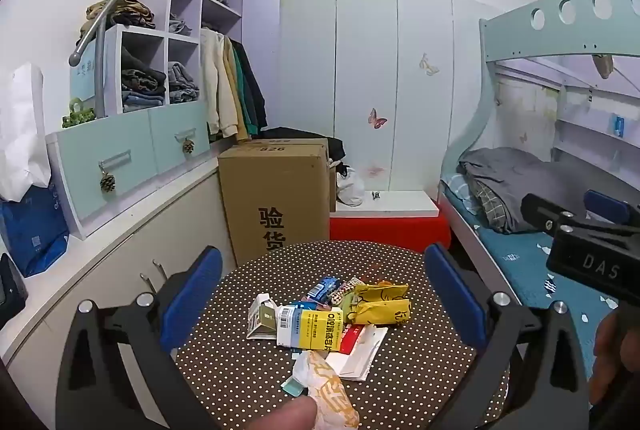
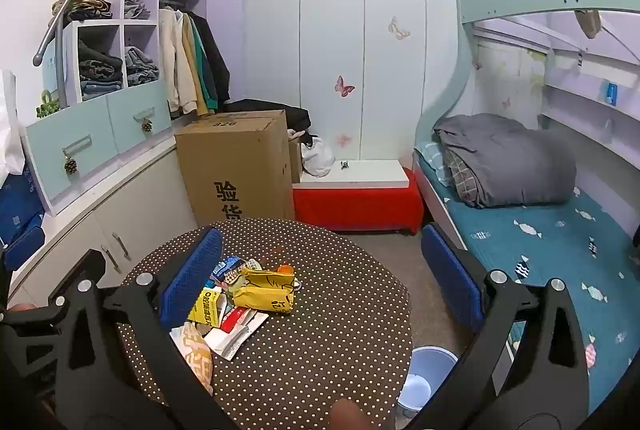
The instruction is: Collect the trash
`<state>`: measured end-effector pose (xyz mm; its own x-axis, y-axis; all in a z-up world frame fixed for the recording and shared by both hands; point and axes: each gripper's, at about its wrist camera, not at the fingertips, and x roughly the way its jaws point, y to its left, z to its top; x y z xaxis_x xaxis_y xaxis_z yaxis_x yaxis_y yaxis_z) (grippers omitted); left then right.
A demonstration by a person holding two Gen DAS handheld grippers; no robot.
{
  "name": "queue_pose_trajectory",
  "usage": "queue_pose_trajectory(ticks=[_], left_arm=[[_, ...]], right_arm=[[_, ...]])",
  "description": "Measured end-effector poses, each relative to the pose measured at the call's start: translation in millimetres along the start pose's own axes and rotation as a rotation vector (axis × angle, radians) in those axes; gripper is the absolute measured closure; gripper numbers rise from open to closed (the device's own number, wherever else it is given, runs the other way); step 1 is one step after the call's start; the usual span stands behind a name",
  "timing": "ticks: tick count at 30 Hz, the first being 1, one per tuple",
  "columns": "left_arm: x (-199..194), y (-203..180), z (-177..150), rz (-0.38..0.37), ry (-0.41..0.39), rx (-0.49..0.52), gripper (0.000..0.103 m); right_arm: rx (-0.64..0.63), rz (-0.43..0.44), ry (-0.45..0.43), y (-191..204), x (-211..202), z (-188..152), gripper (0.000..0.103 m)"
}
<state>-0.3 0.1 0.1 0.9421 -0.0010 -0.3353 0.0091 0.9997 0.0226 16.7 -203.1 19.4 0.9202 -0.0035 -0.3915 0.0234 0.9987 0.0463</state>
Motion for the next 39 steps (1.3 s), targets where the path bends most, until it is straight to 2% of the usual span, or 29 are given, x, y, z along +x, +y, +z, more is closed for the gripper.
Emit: queue_pose_trajectory(ticks=[16, 39], left_arm=[[-4.2, 9.5, 8.0, -0.004, -0.008, -0.018, 0.004], [0.3, 7.1, 1.5, -0.009, -0.013, -0.026, 0.004]], right_arm=[[-0.005, 0.004, -0.007, 12.8, -0.6, 12.9, 0.005], [-0.024, 0.018, -0.024, 18.4, -0.3, 8.1, 0.005]])
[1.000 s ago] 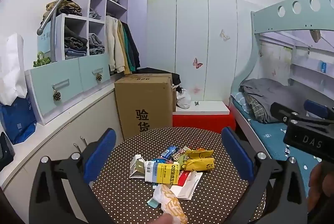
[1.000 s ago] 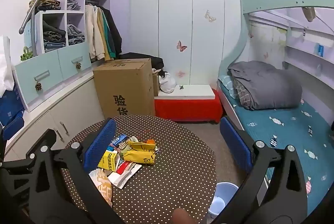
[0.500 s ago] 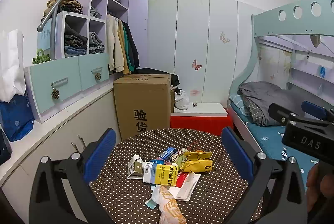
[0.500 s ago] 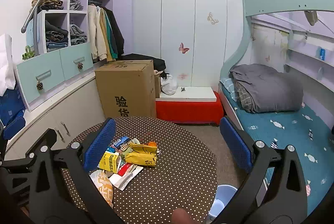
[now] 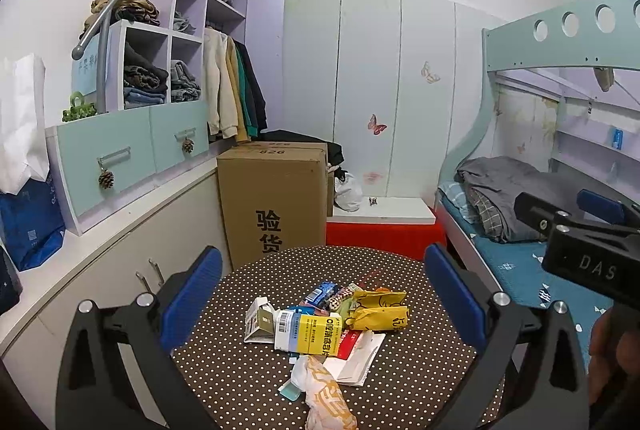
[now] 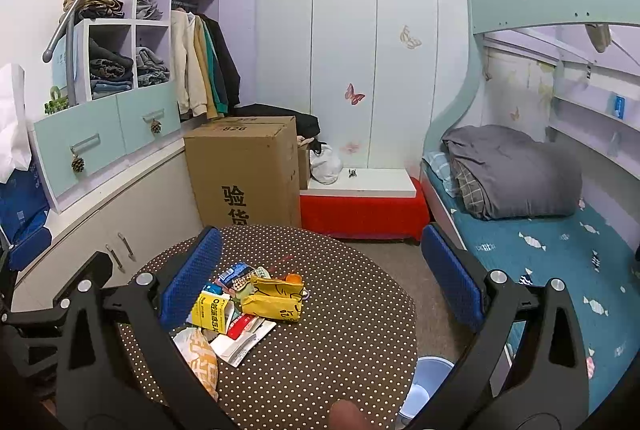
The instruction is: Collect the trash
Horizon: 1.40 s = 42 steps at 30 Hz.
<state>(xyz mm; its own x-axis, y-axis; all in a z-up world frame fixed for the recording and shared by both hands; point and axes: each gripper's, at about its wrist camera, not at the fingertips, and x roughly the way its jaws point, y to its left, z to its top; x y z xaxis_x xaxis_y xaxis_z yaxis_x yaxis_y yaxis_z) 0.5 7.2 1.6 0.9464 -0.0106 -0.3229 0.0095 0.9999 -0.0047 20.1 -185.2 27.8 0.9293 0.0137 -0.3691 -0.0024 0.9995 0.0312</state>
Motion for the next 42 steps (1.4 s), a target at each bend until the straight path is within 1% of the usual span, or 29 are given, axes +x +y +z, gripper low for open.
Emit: queue_pose_trajectory(ticks=[14, 17, 22, 27, 33, 40, 42], left_arm=[[0.8, 3.7, -2.3, 0.004, 0.006, -0.011, 0.004], [4.2, 4.8, -5.1, 0.011, 0.018, -0.013, 0.004], [16.5, 11.4, -15.1, 0.029, 0.064, -0.026, 0.004], [35.9, 19.6, -38.0, 0.059, 0.145, -0.028, 0.004], [67.3, 30.3, -83.8, 0.078, 0.295, -0.023, 0.004], [110.3, 27.0, -142.5, 0.032, 0.490, -0.011, 0.004], [119.2, 25.1, -154.2, 0.022, 0.521, -0.015, 0.004]], right_arm=[[0.001, 0.003, 0.000, 0.4, -0.1, -0.1, 0.005], [0.001, 0.002, 0.004, -2.8, 1.0, 0.6, 0.005], [-0.002, 0.006, 0.030, -5.5, 11.1, -3.1, 0.005], [-0.009, 0.010, 0.083, -6.1, 32.9, -16.0, 0.005], [-0.006, 0.003, 0.199, -13.2, 68.2, -47.5, 0.005], [0.002, 0.000, 0.322, -18.2, 102.2, -82.3, 0.005], [0.002, 0.007, 0.350, -17.4, 109.6, -90.2, 0.005]])
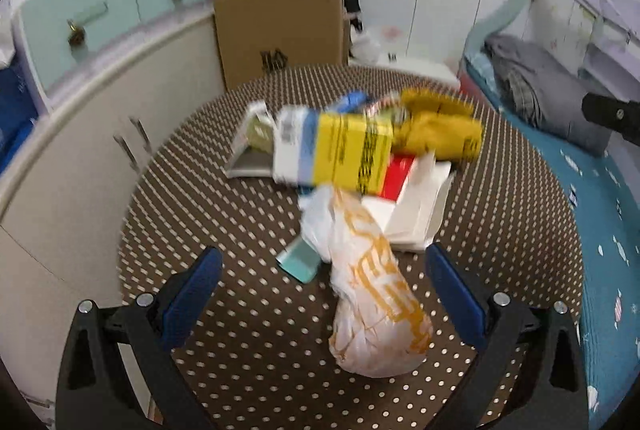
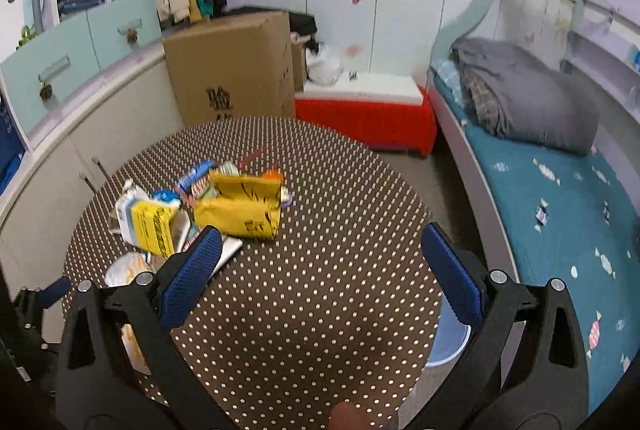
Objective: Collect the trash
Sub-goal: 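Grasp the white-and-orange plastic bag with the left gripper while the right gripper grasps a white paper box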
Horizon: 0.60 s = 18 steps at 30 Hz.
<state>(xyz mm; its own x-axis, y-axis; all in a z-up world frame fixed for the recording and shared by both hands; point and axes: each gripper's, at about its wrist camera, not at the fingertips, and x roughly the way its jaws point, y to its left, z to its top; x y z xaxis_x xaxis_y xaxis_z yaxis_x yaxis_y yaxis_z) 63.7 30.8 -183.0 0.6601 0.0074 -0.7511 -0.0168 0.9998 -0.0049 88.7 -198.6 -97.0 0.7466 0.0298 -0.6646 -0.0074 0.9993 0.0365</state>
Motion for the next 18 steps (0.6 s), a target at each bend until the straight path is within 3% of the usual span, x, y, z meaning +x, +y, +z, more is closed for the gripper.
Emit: queue_pose_trajectory(ticks=[3, 8, 10, 18], left_arm=[[17.3, -0.8, -4.7, -0.023, 0.056, -0.003, 0.009], [34.3, -0.2, -12.5, -0.073, 0.120, -0.002, 0.046], [36.1, 3.2, -15.3, -0.094, 0.130, -0.011, 0.055], [15.4, 29.7, -22.9, -0.102, 0.085, -0.037, 0.059]], right_arm=[[-0.002, 0.018, 0.050, 0.4, 17.3, -7.9, 0.005], [-0.020, 0.078, 0.112, 12.0, 41.7, -16.7, 0.005], [-0.037, 0.112, 0.132, 21.3, 49.5, -18.9, 0.005], [-0.128, 0.267, 0.172, 68.8, 69.7, -18.6, 0.005]])
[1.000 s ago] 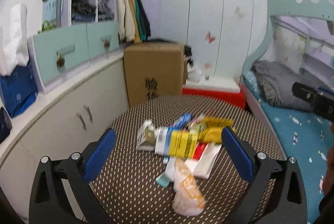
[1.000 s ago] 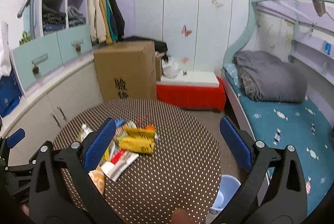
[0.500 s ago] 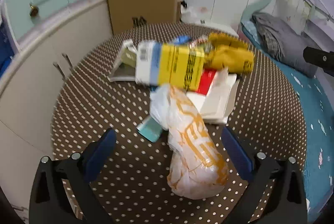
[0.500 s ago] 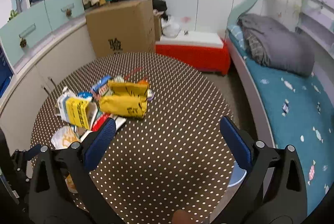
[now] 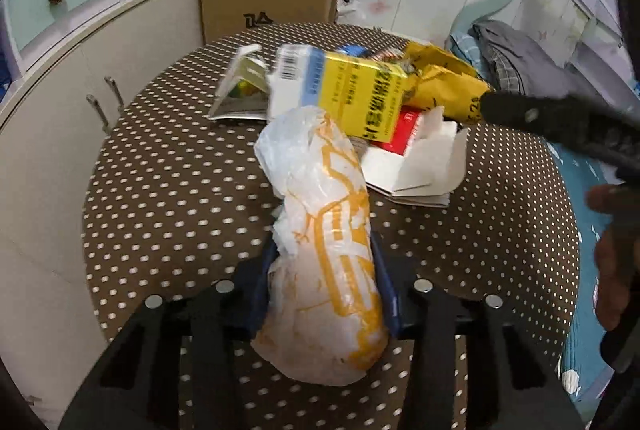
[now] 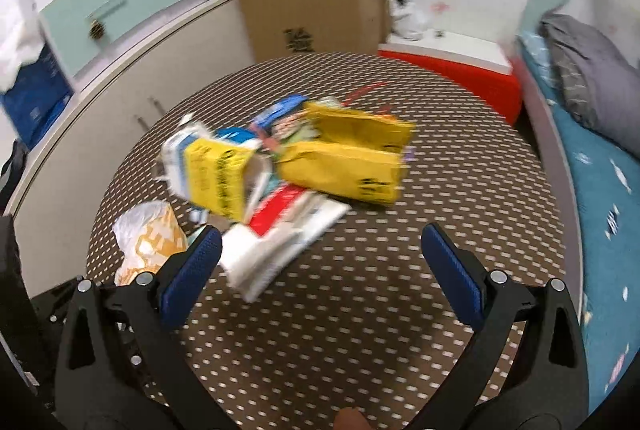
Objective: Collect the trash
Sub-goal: 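Grasp the white-and-orange plastic bag with the left gripper while the right gripper grasps a white paper box, then carry the bag and paper box to the blue wastebasket and release both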
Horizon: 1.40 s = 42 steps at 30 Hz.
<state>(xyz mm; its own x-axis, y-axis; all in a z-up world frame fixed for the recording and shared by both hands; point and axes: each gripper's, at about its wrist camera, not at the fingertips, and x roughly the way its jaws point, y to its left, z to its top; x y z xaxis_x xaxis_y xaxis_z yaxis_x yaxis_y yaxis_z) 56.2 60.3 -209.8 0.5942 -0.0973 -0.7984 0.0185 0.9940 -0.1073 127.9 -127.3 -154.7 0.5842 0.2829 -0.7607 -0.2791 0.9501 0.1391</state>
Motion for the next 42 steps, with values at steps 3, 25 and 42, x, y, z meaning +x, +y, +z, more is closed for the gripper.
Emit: queue_pose_trajectory(ticks=[3, 25, 42], left_arm=[[-8.1, 13.3, -1.9, 0.022, -0.024, -0.023, 0.059], [-29.3, 9.0, 19.0, 0.010, -0.120, -0.019, 0.061], [-37.2, -97.4, 67.6, -0.113, -0.205, 0.174, 0.062]], right_arm=[[-0.039, 0.016, 0.039, 15.8, 13.9, -2.4, 0.005], [0.151, 0.104, 0.072, -32.5, 18.1, -26.9, 0.093], [0.285, 0.090, -0.147, -138.2, -82.5, -33.6, 0.093]])
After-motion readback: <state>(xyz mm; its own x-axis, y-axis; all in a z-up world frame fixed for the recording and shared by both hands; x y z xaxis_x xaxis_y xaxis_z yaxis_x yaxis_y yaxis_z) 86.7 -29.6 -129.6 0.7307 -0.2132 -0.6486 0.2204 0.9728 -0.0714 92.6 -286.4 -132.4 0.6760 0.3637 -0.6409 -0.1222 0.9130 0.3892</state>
